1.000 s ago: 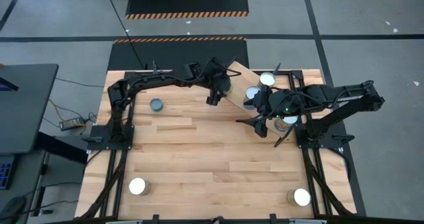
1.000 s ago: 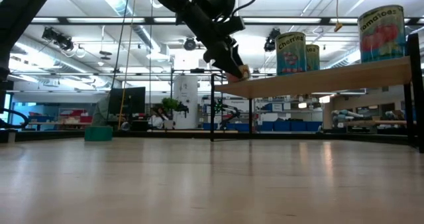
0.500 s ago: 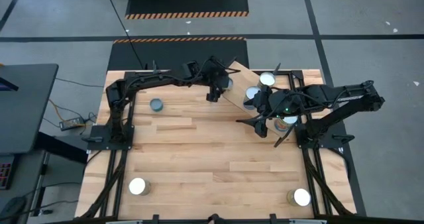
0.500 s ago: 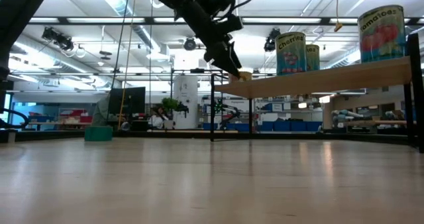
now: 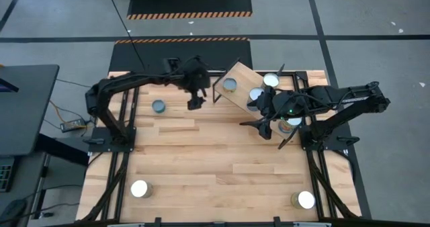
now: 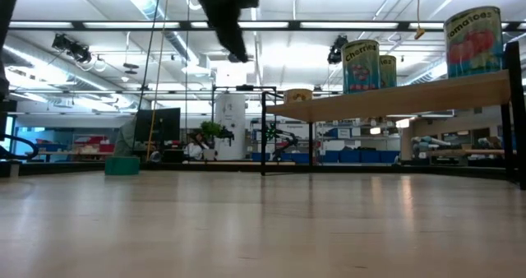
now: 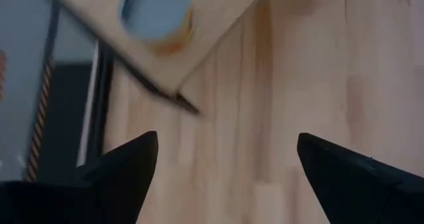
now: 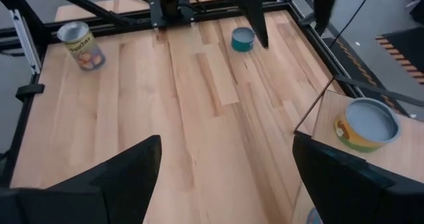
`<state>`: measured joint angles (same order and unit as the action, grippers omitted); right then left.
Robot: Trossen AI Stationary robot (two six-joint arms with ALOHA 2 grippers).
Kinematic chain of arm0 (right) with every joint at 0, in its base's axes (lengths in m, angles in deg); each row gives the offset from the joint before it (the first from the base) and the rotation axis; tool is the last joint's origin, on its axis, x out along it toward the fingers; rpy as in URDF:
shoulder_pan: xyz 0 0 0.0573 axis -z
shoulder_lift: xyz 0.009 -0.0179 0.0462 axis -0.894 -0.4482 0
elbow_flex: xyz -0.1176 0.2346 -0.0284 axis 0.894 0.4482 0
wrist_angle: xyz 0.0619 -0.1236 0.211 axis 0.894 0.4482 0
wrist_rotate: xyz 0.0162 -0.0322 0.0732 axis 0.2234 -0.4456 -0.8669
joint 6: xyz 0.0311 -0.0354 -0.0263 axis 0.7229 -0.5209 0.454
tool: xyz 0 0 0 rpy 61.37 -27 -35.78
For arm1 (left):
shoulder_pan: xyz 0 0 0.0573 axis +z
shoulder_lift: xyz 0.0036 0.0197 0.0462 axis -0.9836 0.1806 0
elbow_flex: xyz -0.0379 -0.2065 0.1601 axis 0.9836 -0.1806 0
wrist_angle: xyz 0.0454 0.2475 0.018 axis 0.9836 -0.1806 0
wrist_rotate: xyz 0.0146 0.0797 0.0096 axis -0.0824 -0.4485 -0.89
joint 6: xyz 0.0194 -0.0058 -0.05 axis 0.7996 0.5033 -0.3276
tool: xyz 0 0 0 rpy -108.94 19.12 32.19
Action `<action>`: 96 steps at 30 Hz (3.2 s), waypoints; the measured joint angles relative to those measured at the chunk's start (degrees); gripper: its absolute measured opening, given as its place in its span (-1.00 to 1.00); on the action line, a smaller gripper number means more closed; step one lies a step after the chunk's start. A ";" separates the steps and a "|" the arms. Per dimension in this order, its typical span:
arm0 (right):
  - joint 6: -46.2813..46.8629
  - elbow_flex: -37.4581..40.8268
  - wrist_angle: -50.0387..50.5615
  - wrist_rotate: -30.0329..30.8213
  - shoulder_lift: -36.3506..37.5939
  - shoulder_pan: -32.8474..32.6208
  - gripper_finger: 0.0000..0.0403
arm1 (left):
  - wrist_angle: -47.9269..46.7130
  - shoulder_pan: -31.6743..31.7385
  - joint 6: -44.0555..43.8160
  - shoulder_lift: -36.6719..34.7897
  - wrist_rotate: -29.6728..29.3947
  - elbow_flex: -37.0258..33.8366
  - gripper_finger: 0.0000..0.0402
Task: Pick and place cans onto a shelf
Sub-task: Put the canned tuna on the shelf
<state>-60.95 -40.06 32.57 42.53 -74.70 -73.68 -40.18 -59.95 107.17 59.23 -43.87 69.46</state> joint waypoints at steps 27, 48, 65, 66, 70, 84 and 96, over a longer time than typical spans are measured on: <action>-2.13 9.62 -0.07 -3.18 -0.02 -8.50 0.73 | -9.46 0.71 -45.66 -11.35 -17.15 -39.45 0.83; -0.64 9.64 -6.69 -4.42 0.00 -8.41 0.73 | 18.86 11.75 -42.22 -10.71 -8.91 -53.14 0.83; -2.34 9.64 -11.45 -6.56 0.02 -5.22 0.73 | 38.73 -8.15 -33.80 -10.56 7.28 -53.38 0.83; -2.80 9.64 -11.64 -6.56 0.02 -5.01 0.73 | 39.50 -9.97 -32.14 -10.56 7.52 -52.75 0.83; -4.95 9.64 -12.47 -6.58 0.02 -4.21 0.73 | 38.68 -15.04 -28.64 -10.58 5.14 -49.51 0.83; -10.04 6.74 -14.58 -10.33 -9.67 -3.21 0.73 | 21.81 -18.83 -37.19 -10.51 -22.39 -50.26 0.83; -13.41 6.34 -20.10 -9.09 -14.85 0.75 0.73 | 52.12 -20.29 -36.91 -9.29 -15.57 -57.41 0.83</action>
<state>-74.35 -33.72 12.48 33.45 -89.55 -72.93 11.93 -80.24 70.25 49.94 -59.44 12.04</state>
